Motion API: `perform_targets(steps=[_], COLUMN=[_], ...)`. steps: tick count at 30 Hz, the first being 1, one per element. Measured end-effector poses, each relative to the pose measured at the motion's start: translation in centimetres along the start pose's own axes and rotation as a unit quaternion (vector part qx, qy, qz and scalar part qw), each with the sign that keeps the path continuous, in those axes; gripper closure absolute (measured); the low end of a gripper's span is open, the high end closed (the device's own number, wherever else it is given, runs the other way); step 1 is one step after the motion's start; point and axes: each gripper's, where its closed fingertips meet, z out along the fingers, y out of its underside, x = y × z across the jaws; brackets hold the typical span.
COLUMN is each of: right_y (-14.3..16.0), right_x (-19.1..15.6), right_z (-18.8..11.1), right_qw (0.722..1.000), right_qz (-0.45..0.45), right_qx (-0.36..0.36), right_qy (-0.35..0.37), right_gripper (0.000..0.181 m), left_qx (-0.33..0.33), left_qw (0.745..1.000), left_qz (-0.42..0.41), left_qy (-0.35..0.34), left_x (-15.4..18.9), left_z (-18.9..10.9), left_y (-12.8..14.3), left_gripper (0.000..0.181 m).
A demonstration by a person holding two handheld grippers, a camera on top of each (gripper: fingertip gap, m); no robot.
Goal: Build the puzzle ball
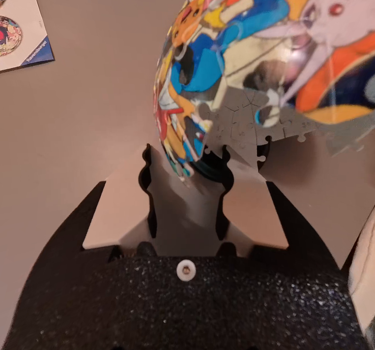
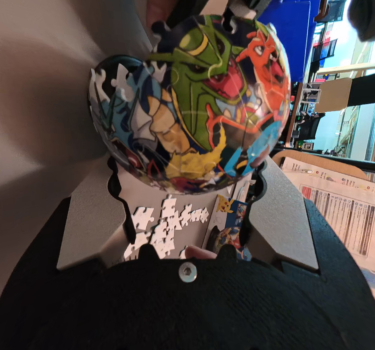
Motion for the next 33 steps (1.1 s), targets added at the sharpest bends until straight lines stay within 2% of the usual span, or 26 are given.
perform_targets(steps=[4,7,9,12,14,15,17,20,23,29,33], right_y=[2.0,2.0,-0.9,-8.6,-12.6,-13.4,-12.4,-8.8,-8.3,-7.9,-7.8], right_x=[0.3,1.1,1.1,-1.0,-2.9,-3.8,-5.0,-4.7,-3.9,-3.8,-4.4], right_z=[-2.0,-5.5,-8.4,-10.4,-9.2,-7.9,-4.8,-1.7,-0.5,0.8,1.7], right_qw=[0.999,0.995,0.993,0.993,0.992,0.992,0.994,0.981,0.969,0.956,0.95], right_qz=[0.027,0.049,0.049,0.043,0.044,0.046,0.045,0.089,0.156,0.213,0.252], right_qx=[-0.038,-0.067,-0.045,0.046,0.072,0.062,-0.002,-0.109,-0.104,-0.116,-0.121], right_qy=[0.019,0.061,0.093,0.098,0.098,0.098,0.1,0.135,0.159,0.165,0.138], right_gripper=[0.049,0.062,0.086,0.129,0.148,0.155,0.164,0.17,0.169,0.163,0.178], left_qx=[-0.008,-0.018,-0.014,-0.006,-0.005,-0.005,-0.005,0.0,0.008,0.007,0.006], left_qw=[1.0,1.0,1.0,1.0,1.0,1.0,1.0,1.0,1.0,1.0,1.0], left_qz=[0.004,0.007,0.007,0.006,0.004,0.004,0.002,-0.005,-0.017,-0.019,-0.016], left_qy=[-0.001,0.001,0.003,0.005,0.005,0.005,0.005,0.004,0.006,0.006,0.005], left_x=[0.0,-0.1,-0.1,-0.1,-0.2,-0.2,-0.2,-0.3,-0.4,-0.4,-0.4], left_z=[0.0,0.0,0.0,-0.1,-0.1,-0.1,-0.1,-0.1,-0.1,-0.1,-0.1], left_y=[0.0,0.0,0.0,0.0,0.0,0.0,0.0,0.0,-0.1,-0.1,-0.1], left_gripper=[0.114,0.114,0.115,0.116,0.117,0.117,0.117,0.12,0.121,0.121,0.121])
